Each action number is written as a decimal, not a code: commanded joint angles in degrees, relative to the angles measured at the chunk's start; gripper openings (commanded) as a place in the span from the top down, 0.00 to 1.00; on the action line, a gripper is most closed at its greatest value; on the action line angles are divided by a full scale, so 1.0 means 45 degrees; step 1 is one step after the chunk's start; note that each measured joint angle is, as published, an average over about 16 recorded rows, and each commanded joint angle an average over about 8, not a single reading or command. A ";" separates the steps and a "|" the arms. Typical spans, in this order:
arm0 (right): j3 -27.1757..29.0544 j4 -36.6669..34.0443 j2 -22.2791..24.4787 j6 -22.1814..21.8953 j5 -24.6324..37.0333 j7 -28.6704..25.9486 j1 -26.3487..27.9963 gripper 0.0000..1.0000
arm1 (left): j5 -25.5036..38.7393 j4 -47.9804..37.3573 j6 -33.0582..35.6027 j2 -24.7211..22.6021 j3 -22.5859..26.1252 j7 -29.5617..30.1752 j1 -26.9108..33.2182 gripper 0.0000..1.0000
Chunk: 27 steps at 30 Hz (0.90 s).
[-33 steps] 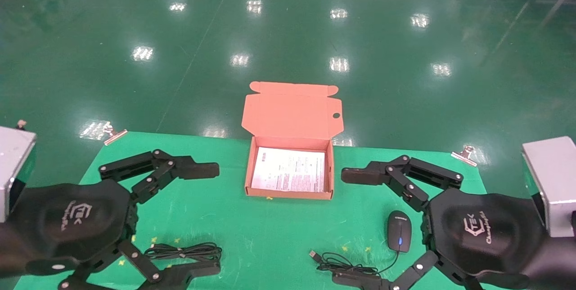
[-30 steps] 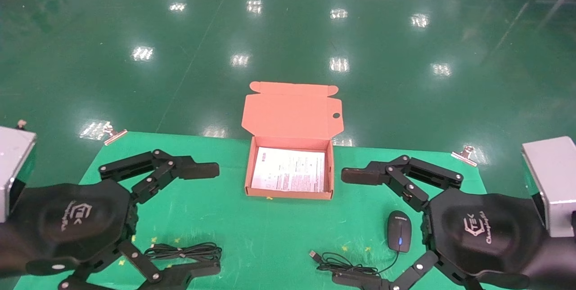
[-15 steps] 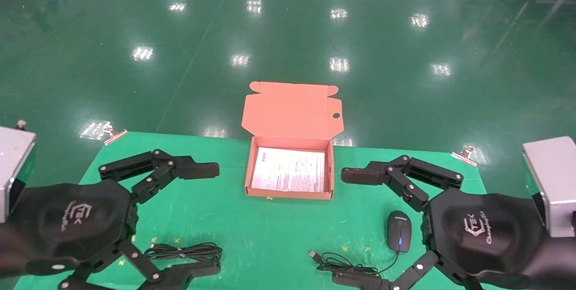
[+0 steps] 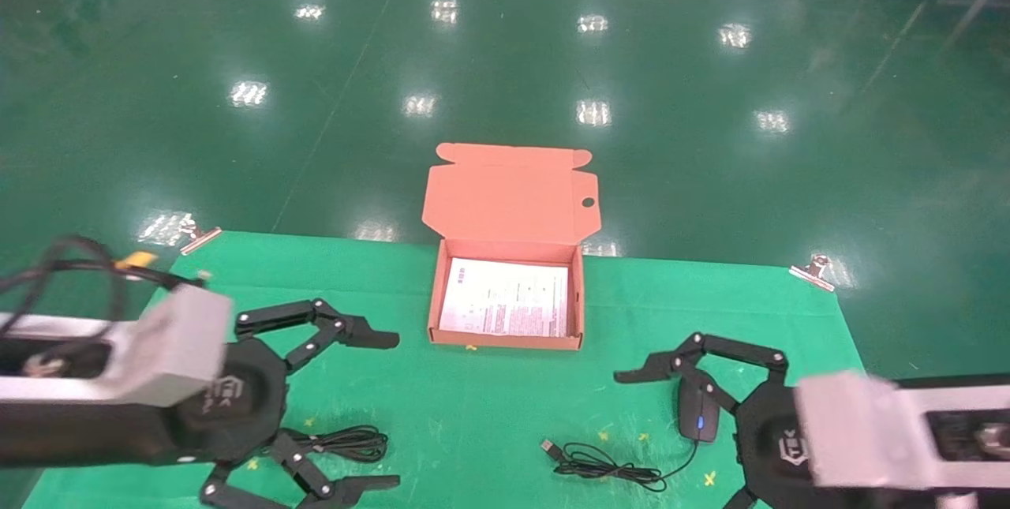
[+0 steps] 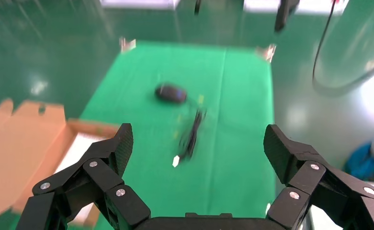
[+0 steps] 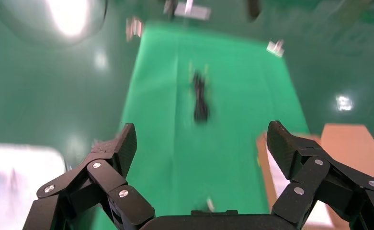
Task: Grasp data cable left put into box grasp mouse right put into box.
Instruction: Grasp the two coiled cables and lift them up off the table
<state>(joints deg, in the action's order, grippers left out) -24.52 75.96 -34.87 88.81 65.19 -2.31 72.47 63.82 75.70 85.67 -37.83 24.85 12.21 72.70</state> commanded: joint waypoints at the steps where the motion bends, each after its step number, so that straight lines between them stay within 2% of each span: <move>1: -0.0370 0.0131 -0.0076 0.0133 0.0933 0.0338 0.0541 0.00 | 0.0722 0.0057 0.0031 -0.0152 0.0310 0.0079 0.0383 0.00; 13: -0.3477 0.0283 -0.1452 -0.0198 0.6363 0.2194 0.2368 0.00 | 0.6621 0.0388 -0.0639 -0.1673 0.2485 -0.1410 0.1922 0.00; 21: -0.4458 0.0232 -0.2177 -0.1132 0.8681 0.1886 0.2185 0.00 | 0.9550 0.0420 -0.1428 -0.2592 0.3654 -0.1376 0.1676 0.00; 27: -0.4716 0.0103 -0.2507 -0.2171 0.9804 0.1187 0.1543 0.00 | 1.1179 0.0301 -0.1717 -0.3047 0.4281 -0.0404 0.1202 0.00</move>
<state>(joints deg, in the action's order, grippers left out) -45.68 76.41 -46.14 78.92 109.39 3.01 79.41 113.51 76.66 78.10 -51.45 43.75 10.81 78.28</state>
